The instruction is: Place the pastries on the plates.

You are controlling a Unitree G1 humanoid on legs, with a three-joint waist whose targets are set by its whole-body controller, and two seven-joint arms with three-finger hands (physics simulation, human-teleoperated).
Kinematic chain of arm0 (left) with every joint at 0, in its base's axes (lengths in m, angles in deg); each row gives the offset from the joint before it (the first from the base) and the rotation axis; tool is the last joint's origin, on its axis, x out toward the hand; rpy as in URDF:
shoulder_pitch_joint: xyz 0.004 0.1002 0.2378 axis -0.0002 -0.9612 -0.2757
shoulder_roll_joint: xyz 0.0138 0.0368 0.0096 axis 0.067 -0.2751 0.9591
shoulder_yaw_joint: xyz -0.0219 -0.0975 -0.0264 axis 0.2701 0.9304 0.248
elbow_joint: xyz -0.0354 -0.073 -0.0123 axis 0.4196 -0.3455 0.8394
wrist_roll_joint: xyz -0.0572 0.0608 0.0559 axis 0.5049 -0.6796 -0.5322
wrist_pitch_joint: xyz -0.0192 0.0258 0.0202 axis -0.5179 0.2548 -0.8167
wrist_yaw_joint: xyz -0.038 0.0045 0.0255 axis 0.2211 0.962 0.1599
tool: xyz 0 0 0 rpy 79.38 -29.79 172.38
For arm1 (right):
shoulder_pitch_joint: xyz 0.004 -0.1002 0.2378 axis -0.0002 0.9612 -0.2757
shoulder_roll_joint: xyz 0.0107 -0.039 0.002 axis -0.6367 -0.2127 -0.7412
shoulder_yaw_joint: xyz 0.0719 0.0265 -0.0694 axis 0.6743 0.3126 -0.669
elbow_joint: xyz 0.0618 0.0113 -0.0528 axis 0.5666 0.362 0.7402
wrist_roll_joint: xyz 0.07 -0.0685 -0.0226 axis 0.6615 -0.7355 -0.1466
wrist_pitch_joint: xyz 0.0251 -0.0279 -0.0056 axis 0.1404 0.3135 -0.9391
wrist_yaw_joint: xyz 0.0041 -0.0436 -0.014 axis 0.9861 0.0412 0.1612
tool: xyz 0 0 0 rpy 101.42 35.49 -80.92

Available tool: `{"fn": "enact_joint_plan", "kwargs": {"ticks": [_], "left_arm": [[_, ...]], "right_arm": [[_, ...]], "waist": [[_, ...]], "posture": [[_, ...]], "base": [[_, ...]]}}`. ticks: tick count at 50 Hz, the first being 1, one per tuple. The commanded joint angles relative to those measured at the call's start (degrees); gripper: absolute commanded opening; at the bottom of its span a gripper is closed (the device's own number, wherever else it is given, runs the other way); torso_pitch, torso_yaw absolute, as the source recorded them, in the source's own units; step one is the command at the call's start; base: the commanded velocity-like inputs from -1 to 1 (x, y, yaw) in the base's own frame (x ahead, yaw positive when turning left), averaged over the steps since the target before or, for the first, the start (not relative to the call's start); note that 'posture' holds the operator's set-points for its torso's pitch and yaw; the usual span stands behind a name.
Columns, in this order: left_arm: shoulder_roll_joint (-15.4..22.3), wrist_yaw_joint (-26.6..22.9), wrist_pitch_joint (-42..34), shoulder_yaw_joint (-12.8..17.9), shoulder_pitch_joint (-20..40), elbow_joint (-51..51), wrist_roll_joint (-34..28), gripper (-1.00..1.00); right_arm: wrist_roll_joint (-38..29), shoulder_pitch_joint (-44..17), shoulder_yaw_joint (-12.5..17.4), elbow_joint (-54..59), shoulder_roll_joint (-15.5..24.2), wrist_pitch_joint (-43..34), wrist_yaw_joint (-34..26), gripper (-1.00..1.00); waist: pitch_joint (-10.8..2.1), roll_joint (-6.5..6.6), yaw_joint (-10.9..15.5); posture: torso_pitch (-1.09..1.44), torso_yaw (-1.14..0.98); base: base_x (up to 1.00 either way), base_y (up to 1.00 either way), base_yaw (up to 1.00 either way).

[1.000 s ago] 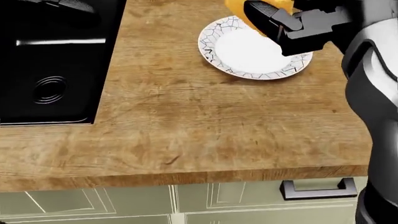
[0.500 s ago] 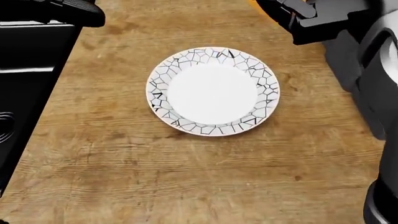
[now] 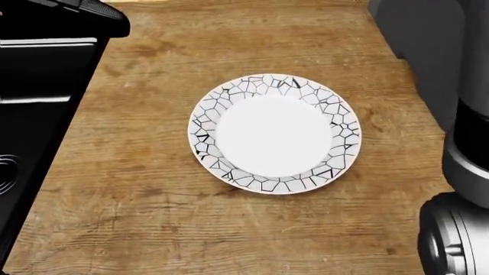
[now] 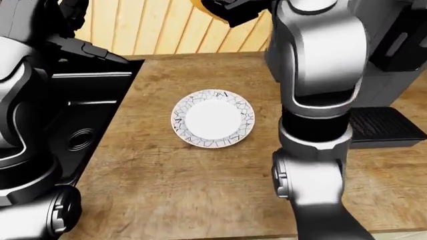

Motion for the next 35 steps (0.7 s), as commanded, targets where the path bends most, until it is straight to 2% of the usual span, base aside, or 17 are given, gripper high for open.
{"fn": "enact_joint_plan", "kwargs": {"ticks": [1, 3, 5, 7, 11, 13, 14, 18, 19, 21, 23, 26, 31, 35], "left_arm": [[0.7, 0.4, 1.4, 0.9, 2.0, -1.5, -0.4, 1.0], [0.6, 0.4, 1.4, 0.9, 1.9, -1.5, -0.4, 1.0], [0.5, 0.4, 1.7, 0.7, 1.8, -1.3, -0.5, 1.0], [0.4, 0.3, 1.7, 0.6, 1.7, -1.4, -0.6, 1.0], [0.5, 0.2, 1.6, 0.7, 1.8, -1.4, -0.7, 1.0], [0.4, 0.2, 1.6, 0.8, 1.9, -1.5, -0.8, 1.0], [0.4, 0.2, 1.6, 0.8, 1.9, -1.4, -0.7, 1.0], [0.4, 0.2, 1.6, 0.8, 1.9, -1.4, -0.7, 1.0], [0.4, 0.2, 1.6, 0.7, 2.0, -1.4, -0.7, 1.0], [0.4, 0.1, 1.7, 0.7, 1.9, -1.4, -0.7, 1.0], [0.5, 0.1, 1.7, 0.8, 2.0, -1.2, -0.7, 1.0], [0.5, 0.0, 1.6, 0.8, 2.0, -1.5, -0.7, 1.0], [0.5, 0.0, 1.6, 0.6, 1.9, -1.5, -0.7, 1.0], [0.5, 0.1, 1.7, 0.8, 2.1, -1.2, -0.7, 1.0]], "right_arm": [[-2.9, -4.3, -0.6, 4.7, 0.9, 6.0, -2.3, -1.0], [-5.5, -6.8, -0.8, 9.2, 1.2, 8.0, -4.5, -1.0], [-9.9, -9.6, -3.6, 14.1, 2.8, 10.0, -8.4, -1.0], [-14.0, -11.3, -4.6, 16.8, 2.7, 11.3, -12.9, -1.0], [-24.2, -8.3, -7.8, 14.6, 2.5, 13.7, -25.4, -1.0], [-28.2, -8.7, -6.2, 15.2, 1.1, 14.7, -28.2, -1.0], [-30.4, -8.8, -6.5, 15.5, 0.9, 16.0, -30.3, -1.0], [-33.8, -8.7, -4.5, 15.7, -0.8, 17.1, -32.2, -1.0], [-35.6, -10.5, -6.5, 17.8, 0.8, 20.0, -37.1, -1.0], [-38.6, -10.9, -5.7, 19.0, 0.2, 22.6, -40.1, -1.0], [-41.6, -8.3, -5.6, 17.4, -0.5, 24.4, -44.2, -1.0], [-45.1, -7.9, -4.2, 17.7, -1.5, 26.6, -46.2, -1.0], [-48.9, -6.3, -3.5, 17.0, -2.3, 29.8, -50.7, -1.0], [-50.1, -6.2, -2.7, 17.0, -2.9, 30.3, -51.2, -1.0]], "waist": [[-1.81, 0.08, 0.1], [-1.81, 0.23, -0.2], [-1.79, 0.33, -0.3], [-1.69, 0.42, -0.3], [-1.43, 0.54, -0.4], [-1.4, 0.55, -0.5], [-1.46, 0.61, -0.6], [-1.65, 0.85, -0.6], [-1.69, 0.89, -0.6], [-1.71, 1.02, -0.7], [-1.69, 1.11, -0.7], [-1.82, 1.02, -0.8], [-2.14, 1.03, -0.7], [-2.32, 1.03, -0.6]], "posture": [[0.01, 0.0], [0.01, 0.0], [0.01, 0.0], [0.01, 0.0], [0.01, 0.0], [0.01, 0.0], [0.01, 0.0], [0.01, 0.0], [0.01, 0.0], [0.01, 0.0], [0.01, 0.0], [0.01, 0.0], [0.01, 0.0], [0.01, 0.0]], "base": [[0.0, 0.0, 0.0], [0.0, 0.0, 0.0], [0.0, 0.0, 0.0], [0.0, 0.0, 0.0], [0.0, 0.0, 0.0], [0.0, 0.0, 0.0], [0.0, 0.0, 0.0], [0.0, 0.0, 0.0], [0.0, 0.0, 0.0], [0.0, 0.0, 0.0], [0.0, 0.0, 0.0], [0.0, 0.0, 0.0], [0.0, 0.0, 0.0], [0.0, 0.0, 0.0]]}}
